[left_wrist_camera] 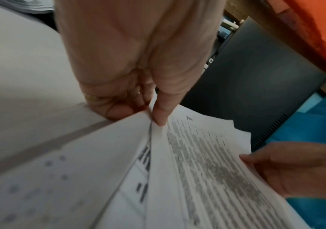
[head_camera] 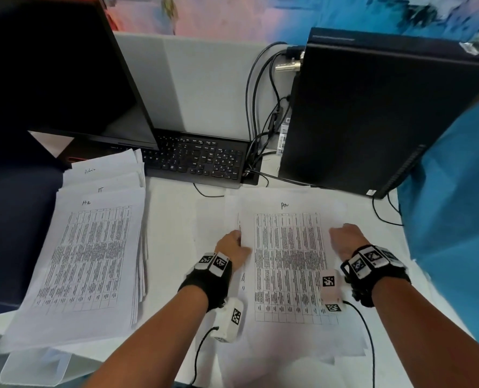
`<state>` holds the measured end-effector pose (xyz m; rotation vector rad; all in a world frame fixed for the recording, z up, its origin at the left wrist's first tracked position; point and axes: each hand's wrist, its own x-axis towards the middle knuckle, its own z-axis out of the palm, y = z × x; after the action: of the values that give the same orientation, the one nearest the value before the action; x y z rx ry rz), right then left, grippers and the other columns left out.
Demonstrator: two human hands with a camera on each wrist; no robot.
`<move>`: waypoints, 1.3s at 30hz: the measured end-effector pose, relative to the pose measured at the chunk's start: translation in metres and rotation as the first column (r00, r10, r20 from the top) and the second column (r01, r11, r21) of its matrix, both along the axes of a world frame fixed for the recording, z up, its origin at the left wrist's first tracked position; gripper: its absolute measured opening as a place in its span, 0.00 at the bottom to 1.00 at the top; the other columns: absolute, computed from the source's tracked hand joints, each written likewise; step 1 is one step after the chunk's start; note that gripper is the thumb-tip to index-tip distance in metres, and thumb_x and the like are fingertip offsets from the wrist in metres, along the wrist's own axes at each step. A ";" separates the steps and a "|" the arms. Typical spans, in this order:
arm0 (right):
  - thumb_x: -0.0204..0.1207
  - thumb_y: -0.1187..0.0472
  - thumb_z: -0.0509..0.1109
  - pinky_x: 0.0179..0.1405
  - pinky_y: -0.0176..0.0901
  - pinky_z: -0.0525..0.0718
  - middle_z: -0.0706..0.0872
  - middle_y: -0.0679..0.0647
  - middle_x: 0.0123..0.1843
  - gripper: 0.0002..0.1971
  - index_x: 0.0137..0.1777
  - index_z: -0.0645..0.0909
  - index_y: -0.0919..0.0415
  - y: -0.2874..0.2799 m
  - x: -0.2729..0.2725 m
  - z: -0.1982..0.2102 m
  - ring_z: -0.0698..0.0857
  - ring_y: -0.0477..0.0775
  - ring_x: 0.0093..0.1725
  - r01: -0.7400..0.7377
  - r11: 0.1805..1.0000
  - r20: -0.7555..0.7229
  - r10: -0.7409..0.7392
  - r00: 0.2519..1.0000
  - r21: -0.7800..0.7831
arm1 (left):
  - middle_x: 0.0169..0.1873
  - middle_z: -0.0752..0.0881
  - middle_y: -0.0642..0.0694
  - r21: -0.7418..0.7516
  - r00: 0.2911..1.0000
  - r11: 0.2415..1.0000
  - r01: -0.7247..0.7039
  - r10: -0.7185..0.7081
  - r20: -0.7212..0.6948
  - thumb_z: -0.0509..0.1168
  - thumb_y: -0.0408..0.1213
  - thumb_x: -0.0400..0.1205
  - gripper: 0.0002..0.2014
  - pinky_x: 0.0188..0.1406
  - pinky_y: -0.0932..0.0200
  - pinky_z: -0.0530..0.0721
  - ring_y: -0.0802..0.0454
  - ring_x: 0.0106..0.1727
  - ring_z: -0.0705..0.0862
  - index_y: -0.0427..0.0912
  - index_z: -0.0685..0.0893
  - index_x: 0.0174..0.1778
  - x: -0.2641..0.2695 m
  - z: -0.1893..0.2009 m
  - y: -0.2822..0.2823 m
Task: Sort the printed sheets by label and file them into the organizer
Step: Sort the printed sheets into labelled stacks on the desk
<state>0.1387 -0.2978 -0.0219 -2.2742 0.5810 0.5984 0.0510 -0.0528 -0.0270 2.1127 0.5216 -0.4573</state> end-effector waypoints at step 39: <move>0.59 0.52 0.80 0.71 0.62 0.76 0.79 0.58 0.72 0.40 0.72 0.73 0.62 -0.045 0.031 -0.097 0.80 0.61 0.68 0.012 0.925 -0.071 0.016 0.997 0.380 | 0.43 0.82 0.49 0.020 0.947 0.973 -0.228 0.217 0.235 0.63 0.27 0.78 0.13 0.48 0.68 0.72 0.52 0.46 0.80 0.41 0.82 0.57 -0.004 -0.009 0.024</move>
<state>0.1698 -0.3429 -0.1191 -1.8937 0.4511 0.7292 0.0475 -0.0289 -0.0359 2.0862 0.6301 -0.0680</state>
